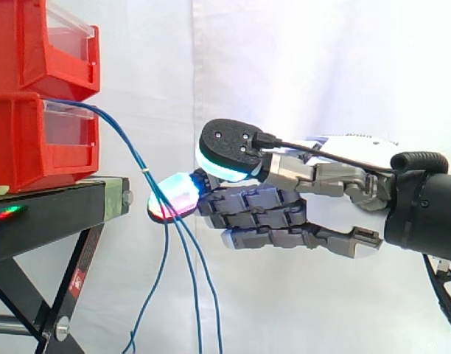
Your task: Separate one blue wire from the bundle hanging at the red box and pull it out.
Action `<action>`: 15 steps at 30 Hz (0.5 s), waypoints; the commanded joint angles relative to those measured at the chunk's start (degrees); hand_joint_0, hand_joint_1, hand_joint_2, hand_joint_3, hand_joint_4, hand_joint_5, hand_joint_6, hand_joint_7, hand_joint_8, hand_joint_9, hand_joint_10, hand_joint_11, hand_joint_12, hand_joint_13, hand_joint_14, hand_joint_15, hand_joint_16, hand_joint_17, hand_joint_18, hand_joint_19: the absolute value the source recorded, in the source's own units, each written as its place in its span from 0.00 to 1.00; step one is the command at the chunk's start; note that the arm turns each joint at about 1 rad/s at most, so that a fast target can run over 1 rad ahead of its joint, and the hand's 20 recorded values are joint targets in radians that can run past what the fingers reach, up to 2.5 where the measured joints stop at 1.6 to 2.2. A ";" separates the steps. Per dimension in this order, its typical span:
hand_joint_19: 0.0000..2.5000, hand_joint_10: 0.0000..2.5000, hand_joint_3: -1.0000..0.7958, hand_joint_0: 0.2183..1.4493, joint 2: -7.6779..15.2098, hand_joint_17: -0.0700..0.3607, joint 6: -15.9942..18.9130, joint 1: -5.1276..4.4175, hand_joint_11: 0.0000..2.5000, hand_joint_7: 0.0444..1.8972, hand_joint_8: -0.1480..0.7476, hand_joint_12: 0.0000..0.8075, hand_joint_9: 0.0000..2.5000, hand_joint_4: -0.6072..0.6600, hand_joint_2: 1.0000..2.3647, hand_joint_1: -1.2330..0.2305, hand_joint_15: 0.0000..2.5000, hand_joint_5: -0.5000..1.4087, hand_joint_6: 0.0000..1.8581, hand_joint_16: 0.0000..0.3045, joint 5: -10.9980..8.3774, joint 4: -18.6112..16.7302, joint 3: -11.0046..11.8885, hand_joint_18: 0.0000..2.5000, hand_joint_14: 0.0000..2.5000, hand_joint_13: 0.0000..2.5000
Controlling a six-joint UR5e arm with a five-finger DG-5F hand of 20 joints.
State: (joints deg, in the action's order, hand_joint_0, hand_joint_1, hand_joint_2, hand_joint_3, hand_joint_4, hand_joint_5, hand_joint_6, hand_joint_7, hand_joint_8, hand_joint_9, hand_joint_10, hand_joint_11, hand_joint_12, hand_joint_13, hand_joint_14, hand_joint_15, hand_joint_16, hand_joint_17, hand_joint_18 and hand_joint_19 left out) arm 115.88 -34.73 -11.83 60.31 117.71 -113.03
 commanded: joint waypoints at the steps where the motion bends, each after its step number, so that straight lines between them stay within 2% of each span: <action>1: 0.12 0.00 0.28 0.25 0.05 0.47 -1.04 -0.47 0.00 0.41 0.45 0.45 0.07 0.69 0.00 0.47 0.03 0.15 0.27 0.19 0.07 -0.20 0.09 0.00 0.00 0.00; 2: 0.12 0.00 0.28 0.25 0.22 0.47 -1.57 -0.56 0.00 0.41 0.45 0.45 0.07 0.69 0.00 0.47 0.03 0.15 0.27 0.19 0.07 -0.20 0.18 0.00 0.00 0.00; 4: 0.12 0.00 0.28 0.25 3.56 0.47 -1.74 -0.65 0.00 0.42 0.45 0.45 0.08 0.70 0.00 0.46 0.03 0.15 0.27 0.19 0.24 -0.64 1.32 0.00 0.00 0.00; 6: 0.12 0.00 0.28 0.25 5.15 0.46 -0.69 -0.65 0.00 0.43 0.45 0.45 0.08 0.70 0.00 0.46 0.03 0.15 0.27 0.19 0.24 -1.26 2.20 0.00 0.00 0.00; 10: 0.13 0.00 0.28 0.25 5.50 0.46 1.07 -0.83 0.00 0.46 0.45 0.45 0.08 0.72 0.00 0.46 0.03 0.16 0.27 0.19 0.16 -1.87 2.90 0.00 0.00 0.00; 15: 0.12 0.00 0.28 0.25 5.50 0.46 1.42 -1.09 0.00 0.47 0.45 0.45 0.08 0.72 0.00 0.46 0.03 0.16 0.27 0.19 0.42 -1.70 2.99 0.00 0.00 0.01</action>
State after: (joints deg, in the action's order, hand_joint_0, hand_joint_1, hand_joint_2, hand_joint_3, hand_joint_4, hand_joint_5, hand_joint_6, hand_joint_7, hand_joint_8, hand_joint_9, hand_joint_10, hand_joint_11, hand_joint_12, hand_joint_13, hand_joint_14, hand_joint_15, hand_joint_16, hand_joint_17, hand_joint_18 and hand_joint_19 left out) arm 121.30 -33.62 -12.77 60.58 116.06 -110.17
